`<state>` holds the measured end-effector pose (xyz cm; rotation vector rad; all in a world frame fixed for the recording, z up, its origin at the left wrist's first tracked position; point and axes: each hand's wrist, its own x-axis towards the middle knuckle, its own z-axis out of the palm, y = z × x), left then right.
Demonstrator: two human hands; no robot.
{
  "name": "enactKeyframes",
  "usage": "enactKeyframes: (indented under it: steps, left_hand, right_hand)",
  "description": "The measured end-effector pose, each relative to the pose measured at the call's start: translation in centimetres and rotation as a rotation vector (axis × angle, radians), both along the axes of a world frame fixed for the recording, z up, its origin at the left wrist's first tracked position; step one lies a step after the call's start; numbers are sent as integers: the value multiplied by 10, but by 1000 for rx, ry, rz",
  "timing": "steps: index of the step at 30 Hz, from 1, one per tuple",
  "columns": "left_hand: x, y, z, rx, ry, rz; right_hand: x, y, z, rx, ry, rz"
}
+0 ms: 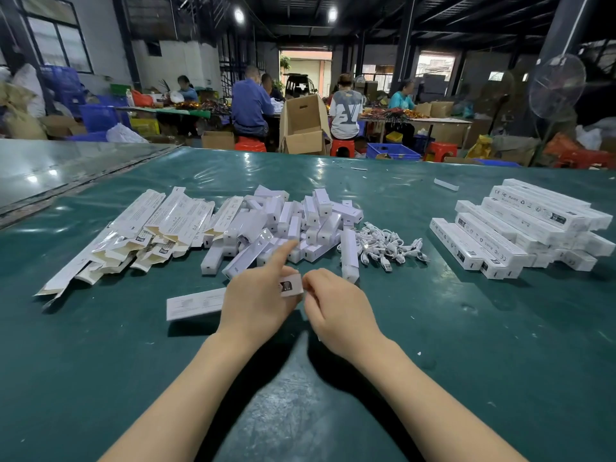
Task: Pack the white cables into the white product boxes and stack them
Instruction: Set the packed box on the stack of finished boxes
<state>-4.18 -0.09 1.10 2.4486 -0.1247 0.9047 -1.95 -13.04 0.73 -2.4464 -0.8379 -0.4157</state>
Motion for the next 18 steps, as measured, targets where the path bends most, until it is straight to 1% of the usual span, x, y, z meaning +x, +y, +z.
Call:
enactKeyframes:
  steps: [1,3,8,11,13,16,18]
  left_hand:
    - [1,3,0,-22,-17,21]
    - [2,7,1,-45,-36,41]
    - [4,7,0,-64,-34,41]
    - [6,8,-1,-83,-106,99]
    - [7,8,-1,-92,-126,136]
    - [8,7,-3,-99,-78,158]
    - [8,7,-3,-98,-88,153]
  right_hand:
    - [-1,1,-1,-30,-15,7]
    - [-1,1,-3,-13,12,27]
    - [-1,4,-5,220,198,95]
    - [-6,15,-3,354,327,141]
    - [-8,20,-5,382,406,181]
    - [-7,19,-7,391,482,232]
    - [-7,19,-6,465,543,221]
